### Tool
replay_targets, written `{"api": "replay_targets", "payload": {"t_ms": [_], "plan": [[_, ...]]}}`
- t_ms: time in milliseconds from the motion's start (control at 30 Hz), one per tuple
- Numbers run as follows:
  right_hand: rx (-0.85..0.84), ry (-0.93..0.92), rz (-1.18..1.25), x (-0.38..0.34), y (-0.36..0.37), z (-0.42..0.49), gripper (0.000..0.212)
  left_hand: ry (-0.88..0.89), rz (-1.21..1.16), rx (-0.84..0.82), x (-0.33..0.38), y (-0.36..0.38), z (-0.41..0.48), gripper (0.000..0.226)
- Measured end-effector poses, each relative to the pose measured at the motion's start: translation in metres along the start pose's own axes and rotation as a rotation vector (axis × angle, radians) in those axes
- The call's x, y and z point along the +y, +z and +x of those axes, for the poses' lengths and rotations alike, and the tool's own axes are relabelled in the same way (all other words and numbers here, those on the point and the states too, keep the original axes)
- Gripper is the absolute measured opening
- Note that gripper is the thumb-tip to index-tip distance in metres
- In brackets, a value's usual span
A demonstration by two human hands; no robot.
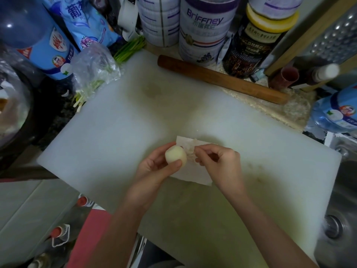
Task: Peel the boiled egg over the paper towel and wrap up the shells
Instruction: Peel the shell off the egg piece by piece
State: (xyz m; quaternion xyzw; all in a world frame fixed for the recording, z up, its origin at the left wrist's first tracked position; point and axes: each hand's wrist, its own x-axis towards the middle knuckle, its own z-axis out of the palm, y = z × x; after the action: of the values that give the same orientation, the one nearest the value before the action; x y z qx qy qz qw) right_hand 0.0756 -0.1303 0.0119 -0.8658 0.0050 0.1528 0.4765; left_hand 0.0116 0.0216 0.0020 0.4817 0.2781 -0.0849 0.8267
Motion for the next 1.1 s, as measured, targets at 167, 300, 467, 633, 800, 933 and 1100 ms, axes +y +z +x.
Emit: {"api": "replay_targets", "payload": {"t_ms": [167,300,467,633,800,933,1100], "plan": [[-0.113,-0.047,0.113,-0.020,-0.006,-0.009,0.005,0.069,0.074,0.012,0.002,0.003,-0.001,0.051],[-0.067,-0.073,0.056,-0.026,-0.002,-0.011,0.004,0.121,0.170,0.060,0.006,0.011,-0.001,0.045],[-0.033,-0.089,-0.028,-0.030,0.000,-0.013,0.009,0.196,0.379,0.178,0.005,0.021,0.001,0.035],[-0.020,-0.072,-0.077,-0.033,0.001,-0.014,0.011,0.257,0.528,0.216,0.006,0.025,0.002,0.034],[-0.037,-0.033,-0.096,-0.034,-0.002,-0.013,0.009,0.273,0.595,0.176,0.008,0.023,0.001,0.036],[-0.046,-0.022,-0.131,-0.033,-0.002,-0.013,0.009,0.265,0.597,0.163,0.007,0.022,0.001,0.038],[-0.053,-0.006,-0.149,-0.029,-0.001,-0.014,0.006,0.266,0.627,0.156,0.004,0.021,0.000,0.041]]}}
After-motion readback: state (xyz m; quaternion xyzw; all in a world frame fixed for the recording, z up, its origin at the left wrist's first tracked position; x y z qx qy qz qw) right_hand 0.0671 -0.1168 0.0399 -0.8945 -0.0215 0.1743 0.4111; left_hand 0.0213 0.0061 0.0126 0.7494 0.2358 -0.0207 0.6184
